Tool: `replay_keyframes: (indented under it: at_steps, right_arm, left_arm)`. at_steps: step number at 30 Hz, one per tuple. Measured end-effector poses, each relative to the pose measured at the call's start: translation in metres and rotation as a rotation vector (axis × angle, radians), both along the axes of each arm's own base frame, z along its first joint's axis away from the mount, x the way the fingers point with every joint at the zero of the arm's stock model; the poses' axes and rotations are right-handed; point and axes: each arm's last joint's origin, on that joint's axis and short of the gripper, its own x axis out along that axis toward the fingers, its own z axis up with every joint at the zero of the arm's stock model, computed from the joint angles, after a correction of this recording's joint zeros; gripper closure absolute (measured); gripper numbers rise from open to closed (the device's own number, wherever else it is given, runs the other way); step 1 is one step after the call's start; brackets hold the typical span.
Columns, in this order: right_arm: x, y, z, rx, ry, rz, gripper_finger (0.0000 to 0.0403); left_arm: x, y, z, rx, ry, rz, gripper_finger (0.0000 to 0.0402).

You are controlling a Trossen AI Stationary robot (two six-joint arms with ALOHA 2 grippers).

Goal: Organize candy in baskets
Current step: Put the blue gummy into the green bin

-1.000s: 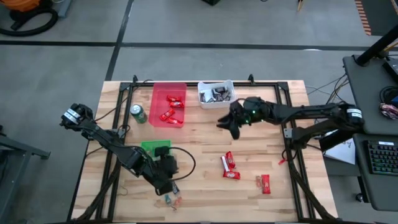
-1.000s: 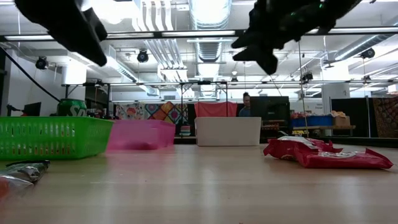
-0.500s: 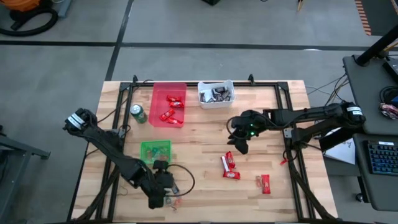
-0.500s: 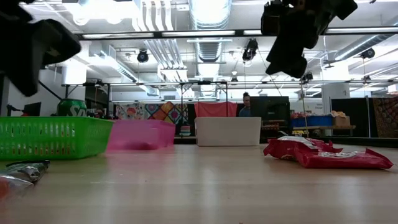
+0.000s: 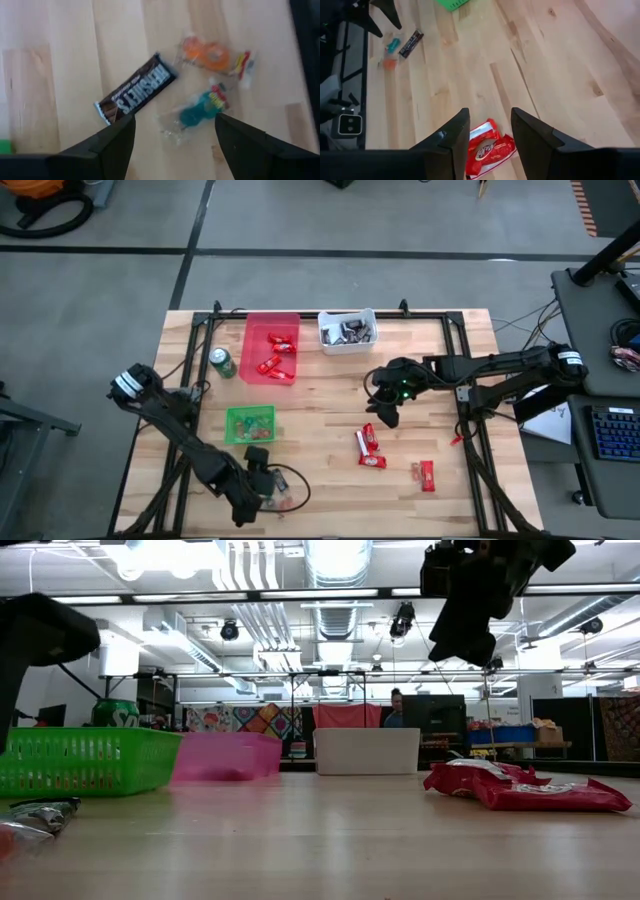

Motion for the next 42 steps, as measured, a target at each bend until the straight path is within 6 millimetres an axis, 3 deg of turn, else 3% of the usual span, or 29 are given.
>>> replay_keyframes:
  at_steps: [6, 17, 22, 29, 33, 37, 42]
  right_arm:
    - [0.000, -0.001, 0.000, -0.015, 0.001, -0.016, 0.0268]
    - [0.000, -0.001, -0.001, -0.017, 0.006, -0.015, 0.0268]
    - [0.000, -0.001, -0.001, -0.017, 0.006, -0.014, 0.0268]
    - [0.000, -0.001, -0.001, -0.023, 0.006, -0.009, 0.0268]
    - [-0.001, -0.001, -0.003, -0.049, 0.010, -0.023, 0.0268]
    - [-0.001, -0.002, -0.005, -0.052, 0.016, -0.026, 0.0268]
    - [-0.002, -0.002, -0.005, -0.058, 0.016, -0.022, 0.0268]
  left_arm:
    - [0.002, -0.002, -0.012, 0.036, 0.023, 0.002, 0.0150]
    - [0.003, -0.007, -0.030, 0.061, 0.062, -0.005, 0.0203]
    - [0.001, -0.008, -0.030, 0.049, 0.083, -0.013, 0.0250]
    - [-0.001, -0.009, -0.029, 0.005, 0.119, -0.019, 0.0346]
    - [0.000, -0.011, -0.017, -0.042, 0.121, -0.002, 0.0394]
    - [0.001, -0.013, 0.009, -0.075, 0.101, 0.027, 0.0393]
    - [-0.006, 0.000, 0.042, 0.031, 0.092, 0.110, 0.0400]
